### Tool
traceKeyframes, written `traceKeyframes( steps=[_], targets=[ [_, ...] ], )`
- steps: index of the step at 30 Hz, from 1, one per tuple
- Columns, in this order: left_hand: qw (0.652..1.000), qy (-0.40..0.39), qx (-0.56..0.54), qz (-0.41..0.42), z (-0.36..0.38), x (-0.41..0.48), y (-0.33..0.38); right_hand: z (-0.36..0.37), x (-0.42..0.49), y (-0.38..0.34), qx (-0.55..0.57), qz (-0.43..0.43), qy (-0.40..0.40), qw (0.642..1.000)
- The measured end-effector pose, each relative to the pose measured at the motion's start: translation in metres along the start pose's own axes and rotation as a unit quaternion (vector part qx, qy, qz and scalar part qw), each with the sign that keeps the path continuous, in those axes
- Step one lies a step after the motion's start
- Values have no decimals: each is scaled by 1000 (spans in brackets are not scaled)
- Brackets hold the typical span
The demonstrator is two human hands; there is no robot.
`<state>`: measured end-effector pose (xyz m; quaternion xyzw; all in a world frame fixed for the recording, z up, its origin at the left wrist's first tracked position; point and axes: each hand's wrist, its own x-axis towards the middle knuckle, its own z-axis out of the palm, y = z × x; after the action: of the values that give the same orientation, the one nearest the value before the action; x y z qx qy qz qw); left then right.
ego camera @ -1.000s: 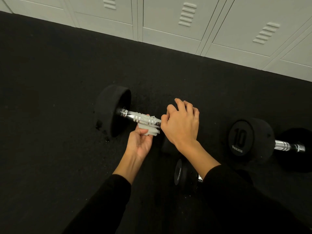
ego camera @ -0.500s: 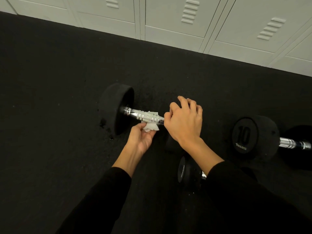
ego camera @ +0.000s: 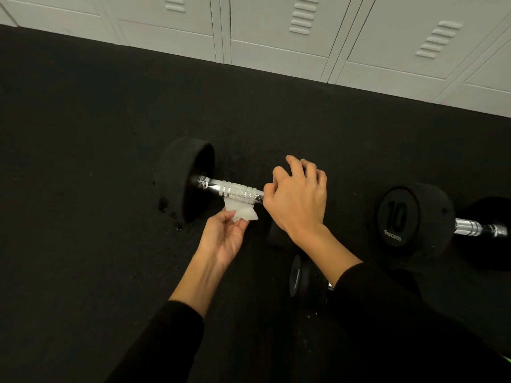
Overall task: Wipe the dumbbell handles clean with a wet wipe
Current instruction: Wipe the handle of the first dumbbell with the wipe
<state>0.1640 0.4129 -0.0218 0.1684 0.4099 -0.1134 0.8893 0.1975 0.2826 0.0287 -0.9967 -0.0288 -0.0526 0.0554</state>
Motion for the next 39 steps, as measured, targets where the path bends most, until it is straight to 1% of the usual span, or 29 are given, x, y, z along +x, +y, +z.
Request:
traceKeyframes(
  steps=[5, 9, 15, 17, 18, 19, 20, 21, 22, 23, 24, 25, 26, 27, 28, 30, 32, 33, 35, 39],
  targets=[
    [998, 0, 57, 20, 8, -2, 7, 1, -2, -2, 6, 1, 9, 1000],
    [998, 10, 57, 6, 18, -1, 2, 2, -3, -1, 3, -4, 12, 1000],
    [993, -19, 115, -24, 11, -35, 18, 1, -4, -2, 8, 1, 11, 1000],
    [984, -37, 174, 14, 13, -48, 29, 0, -4, -2, 8, 2, 2, 1000],
    [974, -38, 216, 58, 16, -53, 34, 0, -3, -2, 7, 2, -2, 1000],
    [949, -36, 286, 125, 19, -56, 37, -1, -3, -2, 5, 3, -5, 1000],
    [899, -20, 383, 210, 21, -57, 38, -1, -3, -2, 4, 4, -6, 1000],
    [813, -1, 493, 310, 22, -56, 38, -1, -4, -3, 2, 5, -7, 1000],
    [703, -5, 592, 394, 23, -52, 36, -2, -4, -3, 1, 6, -8, 1000],
    [601, -39, 670, 433, 24, -46, 33, -2, -5, -4, 1, 5, -7, 1000],
    [498, -84, 745, 436, 24, -37, 29, -2, -5, -3, 0, 5, -5, 1000],
    [398, -127, 806, 420, 23, -24, 26, -3, -6, -3, -1, 3, -4, 1000],
    [309, -151, 848, 403, 25, -13, 24, -3, -6, -3, -1, 2, -4, 1000],
    [266, -152, 867, 393, 29, -4, 25, -4, -7, -3, -1, 0, -5, 1000],
    [255, -139, 878, 381, 37, 4, 28, -4, -7, -3, 0, 0, -5, 1000],
    [246, -102, 903, 337, 56, 13, 35, -3, -7, -3, 1, -1, -5, 1000],
    [247, -78, 920, 293, 69, 19, 38, -3, -7, -2, 2, 1, -1, 1000],
    [253, -78, 922, 284, 71, 22, 40, -3, -6, -2, 4, 2, 4, 1000],
    [260, -91, 917, 287, 69, 19, 41, -3, -5, -2, 10, 3, 7, 1000],
    [235, -134, 900, 342, 47, -5, 45, -3, -5, -3, 12, 0, 4, 1000]
  ],
)
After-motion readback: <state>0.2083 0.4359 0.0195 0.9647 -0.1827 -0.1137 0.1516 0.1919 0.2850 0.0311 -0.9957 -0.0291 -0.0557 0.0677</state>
